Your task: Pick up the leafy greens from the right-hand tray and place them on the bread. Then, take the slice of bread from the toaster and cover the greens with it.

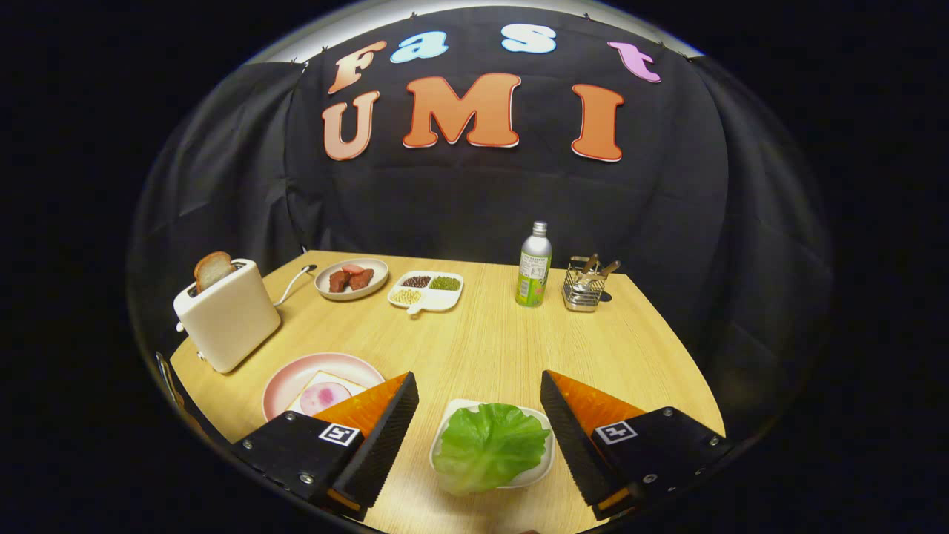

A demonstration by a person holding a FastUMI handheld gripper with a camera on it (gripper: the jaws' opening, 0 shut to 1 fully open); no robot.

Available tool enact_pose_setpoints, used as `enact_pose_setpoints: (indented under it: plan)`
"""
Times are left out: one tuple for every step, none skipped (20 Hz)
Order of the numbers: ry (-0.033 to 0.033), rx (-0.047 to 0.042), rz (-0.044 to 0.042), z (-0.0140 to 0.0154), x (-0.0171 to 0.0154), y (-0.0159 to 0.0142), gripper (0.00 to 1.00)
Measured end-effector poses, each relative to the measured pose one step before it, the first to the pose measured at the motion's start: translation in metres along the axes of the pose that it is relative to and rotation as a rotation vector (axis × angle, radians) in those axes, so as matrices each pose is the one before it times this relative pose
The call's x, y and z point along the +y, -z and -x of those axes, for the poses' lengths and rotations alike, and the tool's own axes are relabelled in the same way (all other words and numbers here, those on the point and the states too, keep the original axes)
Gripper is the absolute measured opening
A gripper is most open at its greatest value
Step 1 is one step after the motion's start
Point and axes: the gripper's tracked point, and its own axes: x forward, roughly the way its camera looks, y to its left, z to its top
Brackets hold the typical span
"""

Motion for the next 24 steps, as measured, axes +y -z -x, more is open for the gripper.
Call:
enact_pose_setpoints:
  plan:
    - [-0.00755,0.03755,-0.01671,-0.00192,-0.00024,0.00526,0.99]
    - [-0.01913,0.04177,-0.02706,-0.00345,0.00223,0.00616,0.99]
    - [-0.01981,0.03952,-0.03546,-0.00298,0.00276,0.00539,0.99]
    - [-0.01493,0.02973,-0.02557,-0.00477,0.00114,0.00297,0.99]
    - [-0.00490,0.03223,-0.00627,-0.00463,-0.00025,0.00575,0.99]
    - [-0.00108,0.03029,0.00636,-0.00328,-0.00017,0.00858,0.99]
    - [-0.00224,0.02953,0.00609,-0.00357,-0.00023,0.00644,0.99]
    - [0.00253,0.02257,-0.00272,-0.00334,-0.00033,0.00507,0.99]
    - [0.00368,0.03230,0.00807,-0.00349,-0.00037,0.00721,1.00]
    - [0.00419,0.03196,0.01201,-0.00340,-0.00011,0.00833,0.99]
    - [0.00097,0.02720,0.01422,-0.00290,-0.00021,0.00467,0.99]
    - [0.00073,0.02582,0.00651,-0.00268,0.00008,0.00487,0.99]
    - [0.00468,0.02411,-0.00577,-0.00353,-0.00106,0.00293,1.00]
    - [0.00502,0.01928,-0.00688,-0.00470,-0.00186,0.00327,1.00]
    - [0.01186,0.01199,-0.00512,-0.00431,-0.00253,0.00113,1.00]
    - [0.00709,0.01317,0.00125,-0.00488,-0.00149,0.00376,0.99]
    - [0.00606,0.01795,0.00125,-0.00395,-0.00116,0.00346,0.99]
    - [0.00777,0.01377,-0.00312,-0.00388,-0.00125,0.00308,0.99]
    - [0.01016,0.01090,-0.00064,-0.00310,-0.00141,0.00169,1.00]
    - [0.01256,0.00642,0.00066,-0.00412,-0.00227,0.00192,1.00]
    - [0.01087,0.00764,0.00124,-0.00333,-0.00281,0.00129,0.99]
    - [0.00521,0.00889,-0.00342,-0.00312,-0.00064,0.00225,0.97]
    - [0.00164,0.01473,-0.00544,-0.00327,-0.00048,0.00335,0.96]
    - [0.00405,0.01594,-0.00524,-0.00375,-0.00095,0.00363,0.94]
